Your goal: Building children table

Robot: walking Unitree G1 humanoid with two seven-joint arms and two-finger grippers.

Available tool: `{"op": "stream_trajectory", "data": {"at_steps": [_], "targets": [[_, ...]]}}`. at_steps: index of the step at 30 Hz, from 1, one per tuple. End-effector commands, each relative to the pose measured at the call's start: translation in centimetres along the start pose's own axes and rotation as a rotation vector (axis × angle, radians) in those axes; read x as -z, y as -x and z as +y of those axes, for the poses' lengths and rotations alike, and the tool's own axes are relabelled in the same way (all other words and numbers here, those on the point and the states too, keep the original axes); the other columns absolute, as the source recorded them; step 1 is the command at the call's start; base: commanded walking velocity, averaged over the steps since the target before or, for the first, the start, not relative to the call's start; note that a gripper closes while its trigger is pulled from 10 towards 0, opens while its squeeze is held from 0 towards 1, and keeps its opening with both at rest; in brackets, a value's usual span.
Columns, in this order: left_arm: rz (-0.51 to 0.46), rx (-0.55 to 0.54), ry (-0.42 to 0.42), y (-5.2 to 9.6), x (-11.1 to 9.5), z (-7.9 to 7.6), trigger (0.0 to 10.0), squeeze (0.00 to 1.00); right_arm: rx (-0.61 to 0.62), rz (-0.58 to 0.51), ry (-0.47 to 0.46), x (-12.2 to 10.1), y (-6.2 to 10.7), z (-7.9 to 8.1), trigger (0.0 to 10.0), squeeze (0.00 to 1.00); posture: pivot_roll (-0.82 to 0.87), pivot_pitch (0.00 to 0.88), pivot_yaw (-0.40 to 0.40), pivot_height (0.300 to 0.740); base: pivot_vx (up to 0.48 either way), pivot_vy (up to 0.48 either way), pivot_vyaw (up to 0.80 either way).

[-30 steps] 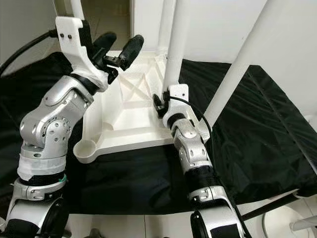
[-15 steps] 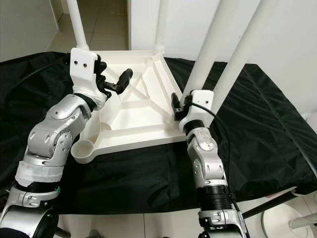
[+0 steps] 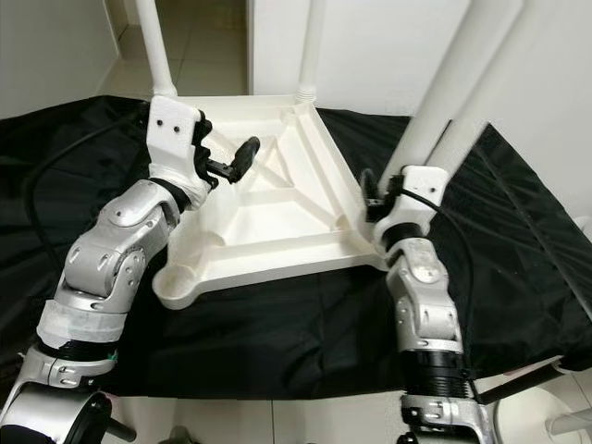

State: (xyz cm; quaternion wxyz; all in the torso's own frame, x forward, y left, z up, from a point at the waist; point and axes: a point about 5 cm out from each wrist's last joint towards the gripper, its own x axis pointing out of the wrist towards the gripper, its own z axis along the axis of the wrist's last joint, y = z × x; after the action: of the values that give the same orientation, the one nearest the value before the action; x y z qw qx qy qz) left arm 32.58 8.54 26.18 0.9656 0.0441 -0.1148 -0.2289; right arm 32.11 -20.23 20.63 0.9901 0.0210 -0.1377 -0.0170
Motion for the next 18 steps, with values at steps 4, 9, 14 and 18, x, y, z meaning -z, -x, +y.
{"op": "stream_trajectory", "data": {"at_steps": [4,9,14,18], "targets": [[0.011,0.043,-0.013,0.0,0.5,-0.8,10.0,0.0,0.195,0.0,0.046,-0.2,0.9,-4.7,10.0,0.0,-0.04,0.053,-0.031,0.74,0.0,0.0,0.0],[0.01,0.071,-0.02,0.0,0.5,-1.5,10.0,0.0,0.273,0.003,0.072,-0.3,1.4,-7.1,10.0,0.0,-0.04,0.06,-0.023,0.74,0.0,0.0,0.0],[0.019,0.119,-0.059,0.0,1.0,-2.2,10.0,0.0,0.223,0.008,0.082,-0.3,1.5,-7.0,10.0,0.0,-0.04,0.066,-0.015,0.74,0.0,0.0,0.0],[0.019,0.14,-0.071,0.1,1.1,-2.4,10.0,0.0,0.181,0.008,0.078,-0.3,1.4,-6.2,10.0,0.0,-0.04,0.066,-0.014,0.74,0.0,0.0,0.0]]}}
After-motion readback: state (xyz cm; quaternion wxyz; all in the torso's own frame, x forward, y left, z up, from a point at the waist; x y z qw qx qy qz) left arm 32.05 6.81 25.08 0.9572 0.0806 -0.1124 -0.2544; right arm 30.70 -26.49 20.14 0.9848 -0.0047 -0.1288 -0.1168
